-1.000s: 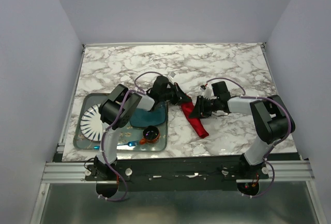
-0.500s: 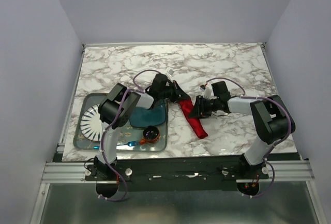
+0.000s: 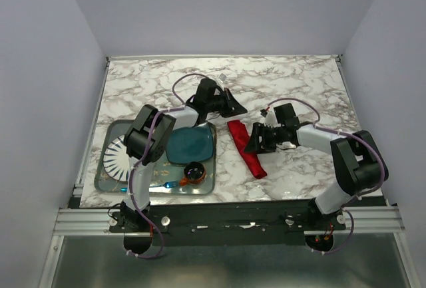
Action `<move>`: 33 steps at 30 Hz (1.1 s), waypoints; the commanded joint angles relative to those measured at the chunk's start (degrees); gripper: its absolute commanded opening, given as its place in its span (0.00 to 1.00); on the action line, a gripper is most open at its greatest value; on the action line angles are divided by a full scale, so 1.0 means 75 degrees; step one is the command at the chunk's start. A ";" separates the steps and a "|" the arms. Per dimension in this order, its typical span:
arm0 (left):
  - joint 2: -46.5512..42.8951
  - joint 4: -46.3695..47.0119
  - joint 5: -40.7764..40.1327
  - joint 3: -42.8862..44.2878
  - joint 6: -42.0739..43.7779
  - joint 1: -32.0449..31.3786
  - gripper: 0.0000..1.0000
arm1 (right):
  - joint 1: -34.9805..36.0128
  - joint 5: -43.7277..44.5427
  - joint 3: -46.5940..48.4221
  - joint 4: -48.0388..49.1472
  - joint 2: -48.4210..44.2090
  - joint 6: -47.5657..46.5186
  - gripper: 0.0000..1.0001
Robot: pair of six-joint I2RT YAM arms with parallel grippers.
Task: Fold the napkin, place the utensils inside, and roll it up
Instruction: Roll the napkin with the utensil
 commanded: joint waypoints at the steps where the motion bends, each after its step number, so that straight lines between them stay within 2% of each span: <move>1: -0.0286 -0.0363 0.0557 -0.0081 0.0043 -0.0126 0.15 | 0.0009 0.1303 0.0301 -0.1275 -0.0453 -0.0314 0.70; 5: -0.0274 0.0010 0.0780 -0.0431 -0.0179 -0.0371 0.15 | 0.0009 0.1690 0.0477 -0.1930 -0.1097 -0.0408 0.70; 7: -0.0321 0.0082 0.0769 -0.0538 -0.0203 -0.0512 0.15 | 0.0032 0.1702 0.0524 -0.2154 -0.1390 -0.0455 0.64; 11: -0.0274 0.0129 0.0757 -0.0690 -0.0214 -0.0630 0.15 | 0.0302 0.1632 0.0618 -0.2483 -0.1800 -0.0432 0.61; 13: -0.0204 0.0153 0.0733 -0.0749 -0.0226 -0.0618 0.14 | 0.0290 0.1492 0.0571 -0.2437 -0.1966 -0.0326 0.59; 16: -0.0122 0.0036 0.0617 -0.0761 -0.0121 -0.0595 0.14 | 0.0314 0.0872 0.0291 -0.2063 -0.1920 -0.0104 0.46; 20: 0.0042 -0.0093 0.0546 -0.0807 -0.0062 -0.0583 0.13 | 0.0384 0.0461 -0.0330 -0.1255 -0.1720 0.0166 0.38; 28: 0.0206 -0.0339 0.0382 -0.0878 0.0102 -0.0583 0.13 | 0.0384 0.0447 -0.0987 -0.0761 -0.1638 0.0354 0.32; 33: 0.0148 -0.0480 0.0359 -0.0784 0.0207 -0.0583 0.13 | 0.0407 0.0694 -0.0556 -0.1275 -0.1954 0.0132 0.30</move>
